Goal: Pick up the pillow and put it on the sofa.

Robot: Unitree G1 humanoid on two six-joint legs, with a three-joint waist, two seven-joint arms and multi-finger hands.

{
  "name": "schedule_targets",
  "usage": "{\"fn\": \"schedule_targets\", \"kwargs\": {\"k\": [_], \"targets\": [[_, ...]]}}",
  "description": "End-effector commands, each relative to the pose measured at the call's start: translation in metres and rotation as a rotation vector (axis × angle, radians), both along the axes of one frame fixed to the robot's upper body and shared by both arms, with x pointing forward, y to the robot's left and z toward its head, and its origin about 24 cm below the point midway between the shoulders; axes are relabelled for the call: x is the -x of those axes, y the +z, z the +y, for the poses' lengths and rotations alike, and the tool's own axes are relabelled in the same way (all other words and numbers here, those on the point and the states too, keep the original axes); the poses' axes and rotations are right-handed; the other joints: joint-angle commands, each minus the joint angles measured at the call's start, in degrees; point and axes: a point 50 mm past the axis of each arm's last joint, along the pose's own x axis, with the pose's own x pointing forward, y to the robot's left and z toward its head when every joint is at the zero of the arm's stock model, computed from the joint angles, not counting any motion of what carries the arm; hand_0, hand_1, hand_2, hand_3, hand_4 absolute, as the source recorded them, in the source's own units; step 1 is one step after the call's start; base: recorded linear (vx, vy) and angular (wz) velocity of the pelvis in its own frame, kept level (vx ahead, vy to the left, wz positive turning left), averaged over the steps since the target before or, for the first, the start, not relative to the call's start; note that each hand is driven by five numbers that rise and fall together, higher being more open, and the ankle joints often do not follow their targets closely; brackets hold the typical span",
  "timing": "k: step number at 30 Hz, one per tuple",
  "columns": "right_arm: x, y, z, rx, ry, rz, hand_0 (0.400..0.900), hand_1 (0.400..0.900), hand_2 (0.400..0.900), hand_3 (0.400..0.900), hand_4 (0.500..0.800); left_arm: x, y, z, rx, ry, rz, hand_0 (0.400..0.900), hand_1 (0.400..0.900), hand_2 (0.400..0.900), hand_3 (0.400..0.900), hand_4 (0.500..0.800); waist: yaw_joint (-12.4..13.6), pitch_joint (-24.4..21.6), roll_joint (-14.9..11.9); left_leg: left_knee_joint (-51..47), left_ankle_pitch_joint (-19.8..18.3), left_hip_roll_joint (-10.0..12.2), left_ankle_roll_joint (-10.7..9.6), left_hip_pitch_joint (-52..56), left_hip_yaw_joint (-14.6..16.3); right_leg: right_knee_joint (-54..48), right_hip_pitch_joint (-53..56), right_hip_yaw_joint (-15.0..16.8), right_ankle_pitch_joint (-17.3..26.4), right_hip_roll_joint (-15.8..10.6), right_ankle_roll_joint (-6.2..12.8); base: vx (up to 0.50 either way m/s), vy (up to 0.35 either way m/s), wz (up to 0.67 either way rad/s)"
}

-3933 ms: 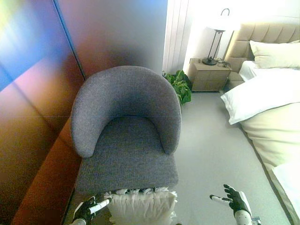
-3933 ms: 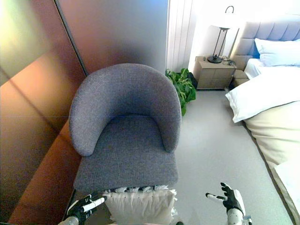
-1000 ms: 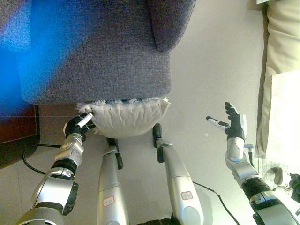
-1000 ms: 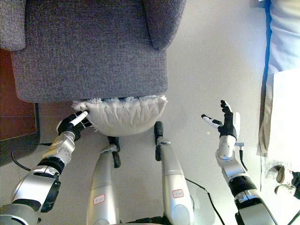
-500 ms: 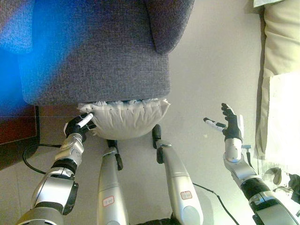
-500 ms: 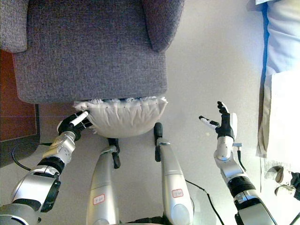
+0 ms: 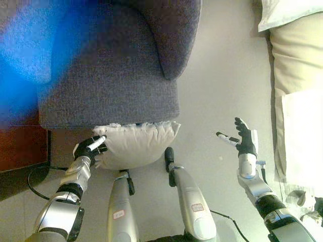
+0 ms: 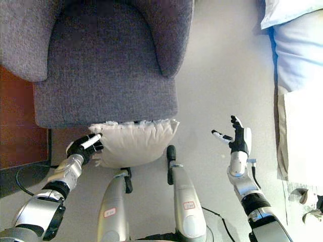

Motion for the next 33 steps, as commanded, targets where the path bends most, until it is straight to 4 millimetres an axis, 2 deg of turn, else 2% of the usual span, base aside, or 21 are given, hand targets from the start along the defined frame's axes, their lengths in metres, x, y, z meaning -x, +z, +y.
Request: {"fn": "schedule_targets", "kwargs": {"k": [1,5,8,10,12,15,18,21,23,25,28,33], "targets": [[0.013,0.008,-0.033,0.054,-0.062,-0.059,0.9,0.9,0.9,0.9,0.8,0.004,0.006,0.001,-0.068,-0.049,-0.116,0.4,0.4,0.4,0.4,0.5,2.0,-7.8,3.0,-3.4,-1.7,-3.1,1.0,2.2,4.3,-2.7,4.5,-4.5,-5.6,1.8,0.5,0.03,0.03,-0.06],[0.03,-0.013,-0.044,0.068,-0.075,0.036,0.9,0.9,0.9,0.9,0.8,0.029,-0.017,-0.003,-0.081,-0.079,-0.062,0.4,0.4,0.4,0.4,0.5,3.2,-12.6,4.8,-8.6,-0.4,-3.0,0.5,9.8,4.8,-7.7,12.7,-6.1,-4.9,0.7,1.06,0.08,0.021,-0.04],[0.041,-0.021,-0.051,0.066,-0.094,0.094,0.9,0.9,0.9,0.9,0.8,0.045,-0.027,-0.002,-0.09,-0.091,-0.027,0.4,0.4,0.4,0.4,0.5,4.2,-15.7,5.4,-11.1,0.2,-3.1,0.4,14.1,5.4,-11.0,17.6,-7.0,-3.9,0.0,1.33,0.14,0.007,-0.02],[0.055,-0.031,-0.062,0.069,-0.115,0.165,0.9,0.9,0.9,0.9,0.8,0.06,-0.034,0.002,-0.111,-0.118,0.015,0.4,0.4,0.4,0.4,0.5,4.9,-19.1,6.1,-13.1,0.1,-2.9,0.3,18.4,5.9,-13.7,22.6,-7.9,-3.6,-0.6,1.68,0.23,0.028,-0.02],[0.061,-0.036,-0.067,0.075,-0.123,0.199,0.9,0.9,0.9,0.9,0.8,0.066,-0.036,0.003,-0.133,-0.134,0.027,0.4,0.4,0.4,0.4,0.5,5.3,-20.6,6.3,-14.2,0.0,-2.6,0.3,20.5,6.4,-14.9,24.7,-8.6,-3.3,-0.9,1.86,0.16,0.018,-0.01],[0.074,-0.041,-0.078,0.079,-0.154,0.248,0.9,0.9,0.9,0.9,0.8,0.069,-0.027,0.006,-0.172,-0.174,-0.022,0.4,0.4,0.4,0.4,0.5,5.9,-23.4,7.0,-15.8,-0.2,-1.8,0.0,24.1,7.1,-16.9,28.2,-9.8,-3.1,-1.5,2.16,0.12,0.028,0.02],[0.077,-0.039,-0.085,0.088,-0.169,0.263,0.9,0.9,0.9,0.9,0.8,0.061,-0.003,0.01,-0.238,-0.231,-0.11,0.4,0.4,0.4,0.4,0.5,6.3,-24.3,7.4,-16.5,-0.3,-1.4,-0.2,25.9,7.4,-18.1,30.0,-10.7,-2.6,-2.2,2.39,0.0,0.013,0.03],[0.078,-0.034,-0.093,0.095,-0.181,0.266,0.9,0.9,0.9,0.9,0.8,0.049,0.029,0.015,-0.321,-0.283,-0.197,0.4,0.4,0.4,0.4,0.5,6.6,-24.8,7.8,-17.2,-0.3,-1.1,-0.3,27.1,7.6,-18.8,31.2,-11.6,-2.4,-2.6,2.59,-0.01,0.02,0.05],[0.076,-0.029,-0.099,0.101,-0.189,0.265,0.9,0.9,0.9,0.9,0.8,0.038,0.058,0.02,-0.42,-0.331,-0.247,0.4,0.4,0.4,0.4,0.5,6.9,-25.4,8.2,-17.7,-0.4,-0.9,-0.4,28.0,8.0,-19.3,32.1,-12.3,-2.3,-2.9,2.83,0.0,0.018,0.0],[0.073,-0.026,-0.101,0.11,-0.186,0.262,0.9,0.9,0.9,0.9,0.8,0.031,0.076,0.022,-0.469,-0.343,-0.282,0.4,0.4,0.4,0.4,0.5,6.8,-25.6,8.4,-18.0,-0.3,-0.8,-0.4,28.5,8.1,-19.5,32.4,-12.5,-2.3,-3.0,2.93,0.0,0.033,0.01],[0.07,-0.023,-0.105,0.129,-0.181,0.275,0.9,0.9,0.9,0.9,0.8,0.009,0.124,0.029,-0.563,-0.348,-0.339,0.4,0.4,0.4,0.4,0.5,6.4,-26.6,9.2,-18.5,-0.5,-0.8,-0.4,29.3,8.1,-19.8,32.9,-12.8,-2.4,-3.2,3.35,0.0,0.0,0.0],[0.068,-0.022,-0.108,0.147,-0.175,0.29,0.9,0.9,0.9,0.9,0.8,-0.016,0.2,0.043,-0.708,-0.368,-0.422,0.4,0.4,0.4,0.4,0.5,5.4,-27.9,10.2,-19.8,-0.5,-0.6,-0.6,30.4,8.8,-20.8,33.2,-12.6,-1.8,-3.5,4.22,0.04,0.002,-0.06]]}}
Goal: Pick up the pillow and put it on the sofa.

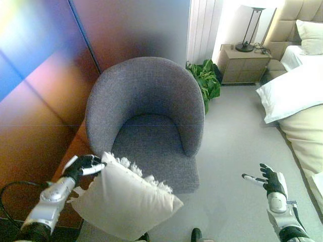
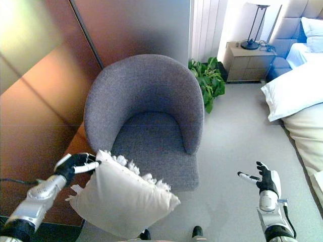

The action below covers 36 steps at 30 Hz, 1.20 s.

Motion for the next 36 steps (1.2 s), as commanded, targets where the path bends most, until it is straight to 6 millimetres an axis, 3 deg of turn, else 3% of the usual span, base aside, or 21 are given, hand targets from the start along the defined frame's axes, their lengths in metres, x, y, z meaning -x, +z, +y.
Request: {"fn": "schedule_targets", "kwargs": {"k": [1,3,7,12,16,22,23,24,28,36], "targets": [[-0.028,0.04,-0.021,0.144,0.06,-0.104,0.9,0.9,0.9,0.9,0.8,-0.066,0.166,0.007,-0.123,-0.096,-0.535,0.4,0.4,0.4,0.4,0.5,-0.9,-7.7,0.1,2.3,-3.5,-1.1,0.0,-2.0,3.1,3.9,-0.9,-3.7,-5.4,-3.3,3.98,0.05,-0.01,-0.12],[-0.031,0.042,-0.021,0.15,0.073,-0.102,0.9,0.9,0.9,0.9,0.8,-0.073,0.195,0.013,-0.147,-0.099,-0.559,0.4,0.4,0.4,0.4,0.5,-1.6,-8.1,0.6,2.0,-3.5,-1.0,-0.1,-1.7,3.5,3.7,-1.1,-3.4,-5.2,-3.4,4.29,0.05,-0.02,-0.15],[-0.038,0.044,-0.02,0.156,0.092,-0.101,0.9,0.9,0.9,0.9,0.8,-0.083,0.232,0.016,-0.16,-0.105,-0.589,0.4,0.4,0.4,0.4,0.5,-2.5,-8.4,1.1,2.0,-3.9,-1.0,0.0,-1.3,3.9,3.8,-1.4,-2.7,-5.2,-3.2,4.52,0.05,-0.019,-0.16],[-0.053,0.047,-0.011,0.162,0.129,-0.101,0.9,0.9,0.9,0.9,0.8,-0.098,0.276,0.006,-0.2,-0.112,-0.609,0.4,0.4,0.4,0.4,0.5,-4.8,-8.7,1.9,2.7,-4.7,-0.8,0.1,-0.8,5.1,4.1,-2.1,-0.9,-5.3,-2.9,4.77,0.07,-0.016,-0.18],[-0.061,0.047,-0.004,0.165,0.166,-0.09,0.9,0.9,0.9,0.9,0.8,-0.109,0.285,-0.002,-0.234,-0.113,-0.565,0.4,0.4,0.4,0.4,0.5,-6.3,-8.8,2.2,3.3,-5.3,-0.8,0.1,-0.4,5.7,4.3,-2.4,0.7,-5.3,-2.6,4.92,0.1,0.001,-0.19],[-0.068,0.047,0.004,0.183,0.219,-0.061,0.9,0.9,0.9,0.9,0.8,-0.12,0.272,-0.006,-0.175,-0.079,-0.481,0.4,0.4,0.4,0.4,0.5,-8.4,-8.7,2.6,3.6,-5.8,-1.1,0.2,0.3,6.6,4.3,-2.8,2.5,-5.0,-2.5,5.14,0.09,0.026,-0.17],[-0.069,0.047,0.005,0.184,0.227,-0.059,0.9,0.9,0.9,0.9,0.8,-0.122,0.268,-0.006,-0.158,-0.06,-0.471,0.569,0.569,0.569,0.569,0.601,-8.7,-8.7,2.5,3.6,-5.9,-1.1,0.2,0.4,6.7,4.2,-2.9,2.7,-5.0,-2.5,5.16,0.07,0.016,-0.14],[-0.069,0.047,0.005,0.184,0.23,-0.056,0.9,0.9,0.9,0.9,0.8,-0.122,0.265,-0.005,-0.147,-0.048,-0.461,0.9,0.9,0.9,0.9,0.8,-8.8,-8.7,2.5,3.6,-5.9,-1.1,0.2,0.4,6.8,4.2,-2.9,2.9,-4.9,-2.5,5.17,0.07,0.008,-0.15],[-0.07,0.045,0.008,0.183,0.261,-0.037,0.9,0.9,0.9,0.9,0.8,-0.126,0.242,-0.002,-0.062,0.011,-0.42,0.9,0.9,0.9,0.9,0.8,-9.8,-8.8,1.8,3.7,-6.1,-1.3,0.5,0.5,6.8,4.2,-3.3,3.9,-4.8,-2.2,5.05,0.05,-0.003,-0.12],[-0.063,0.04,0.007,0.176,0.263,-0.04,0.9,0.9,0.9,0.9,0.8,-0.131,0.244,-0.012,0.107,0.025,-0.529,0.9,0.9,0.9,0.9,0.8,-9.5,-9.3,0.5,3.5,-5.9,-0.8,0.6,0.5,6.8,4.2,-3.2,3.7,-5.2,-1.5,4.58,-0.01,-0.012,0.02]]}}
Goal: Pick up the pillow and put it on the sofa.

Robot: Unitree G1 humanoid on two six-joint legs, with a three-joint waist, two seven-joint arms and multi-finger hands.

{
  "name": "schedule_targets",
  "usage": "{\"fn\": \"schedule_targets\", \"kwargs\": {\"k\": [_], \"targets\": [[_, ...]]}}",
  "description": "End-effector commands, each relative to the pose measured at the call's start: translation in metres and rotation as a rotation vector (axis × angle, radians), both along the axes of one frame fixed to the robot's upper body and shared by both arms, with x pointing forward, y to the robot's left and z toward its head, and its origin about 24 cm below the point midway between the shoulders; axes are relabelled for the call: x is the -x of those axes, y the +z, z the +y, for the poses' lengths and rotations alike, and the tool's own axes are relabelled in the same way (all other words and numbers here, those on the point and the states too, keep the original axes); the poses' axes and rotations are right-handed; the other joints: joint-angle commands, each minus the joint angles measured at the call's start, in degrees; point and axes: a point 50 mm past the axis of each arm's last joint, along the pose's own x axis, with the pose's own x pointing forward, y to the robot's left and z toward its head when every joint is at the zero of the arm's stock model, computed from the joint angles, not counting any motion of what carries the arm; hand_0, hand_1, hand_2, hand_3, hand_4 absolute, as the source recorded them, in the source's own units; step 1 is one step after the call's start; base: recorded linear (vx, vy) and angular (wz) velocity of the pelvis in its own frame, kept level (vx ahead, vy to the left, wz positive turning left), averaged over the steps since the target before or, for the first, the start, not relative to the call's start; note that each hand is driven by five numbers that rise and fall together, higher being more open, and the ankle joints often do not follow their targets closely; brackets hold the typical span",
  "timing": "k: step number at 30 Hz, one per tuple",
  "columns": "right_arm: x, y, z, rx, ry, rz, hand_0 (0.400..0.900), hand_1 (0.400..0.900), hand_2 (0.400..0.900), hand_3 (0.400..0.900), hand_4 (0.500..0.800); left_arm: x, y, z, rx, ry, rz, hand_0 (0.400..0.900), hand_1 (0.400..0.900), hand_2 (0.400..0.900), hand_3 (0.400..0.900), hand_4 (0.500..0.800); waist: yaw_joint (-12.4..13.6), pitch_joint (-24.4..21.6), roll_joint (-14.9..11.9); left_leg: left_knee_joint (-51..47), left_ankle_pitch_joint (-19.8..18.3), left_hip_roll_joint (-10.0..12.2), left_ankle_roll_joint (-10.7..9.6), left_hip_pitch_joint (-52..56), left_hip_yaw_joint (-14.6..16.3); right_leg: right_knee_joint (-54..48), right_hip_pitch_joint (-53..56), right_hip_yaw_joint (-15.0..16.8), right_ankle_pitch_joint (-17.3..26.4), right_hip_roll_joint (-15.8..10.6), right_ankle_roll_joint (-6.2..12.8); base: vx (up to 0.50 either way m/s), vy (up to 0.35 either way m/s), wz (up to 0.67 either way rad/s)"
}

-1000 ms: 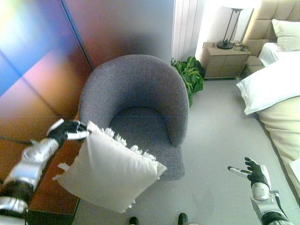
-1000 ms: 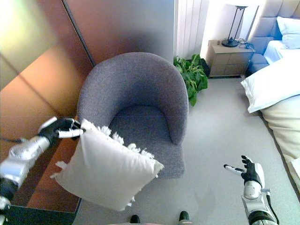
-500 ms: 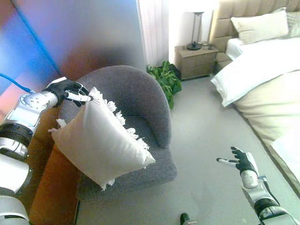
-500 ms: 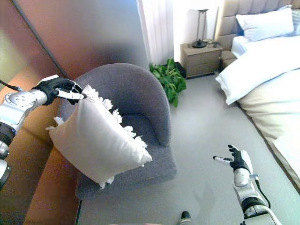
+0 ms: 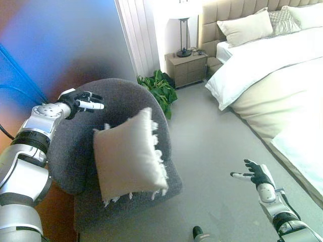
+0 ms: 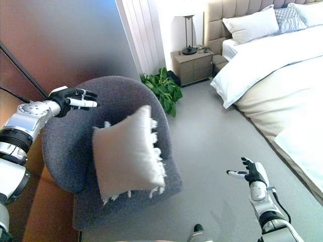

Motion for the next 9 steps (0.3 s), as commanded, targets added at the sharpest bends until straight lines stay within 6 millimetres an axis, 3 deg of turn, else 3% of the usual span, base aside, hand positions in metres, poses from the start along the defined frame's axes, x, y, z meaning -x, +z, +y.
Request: {"fn": "schedule_targets", "kwargs": {"k": [1,4,9], "targets": [[-0.029,0.039,-0.016,0.114,0.066,-0.143,0.9,0.9,0.9,0.9,0.8,-0.005,0.091,0.003,0.171,0.071,-0.388,0.9,0.9,0.9,0.9,0.8,1.8,-5.9,-2.0,3.5,-5.0,-0.7,0.8,-1.5,-1.6,2.5,0.7,-3.3,-6.3,-2.2,4.07,-0.05,-0.023,0.11],[-0.025,0.037,-0.018,0.107,0.048,-0.144,0.9,0.9,0.9,0.9,0.8,-0.005,0.092,-0.005,0.248,0.052,-0.453,0.9,0.9,0.9,0.9,0.8,2.8,-5.9,-2.4,3.6,-4.9,-0.4,0.7,-1.8,-2.2,2.5,0.9,-3.8,-6.6,-2.1,3.79,-0.05,-0.02,0.13],[-0.016,0.032,-0.022,0.096,-0.001,-0.146,0.9,0.9,0.9,0.9,0.8,0.004,0.081,0.0,0.286,0.04,-0.511,0.9,0.9,0.9,0.9,0.8,4.7,-5.6,-2.9,3.3,-4.4,0.2,0.5,-2.0,-3.4,2.8,1.6,-5.2,-7.1,-1.9,3.43,-0.03,-0.006,0.16]]}}
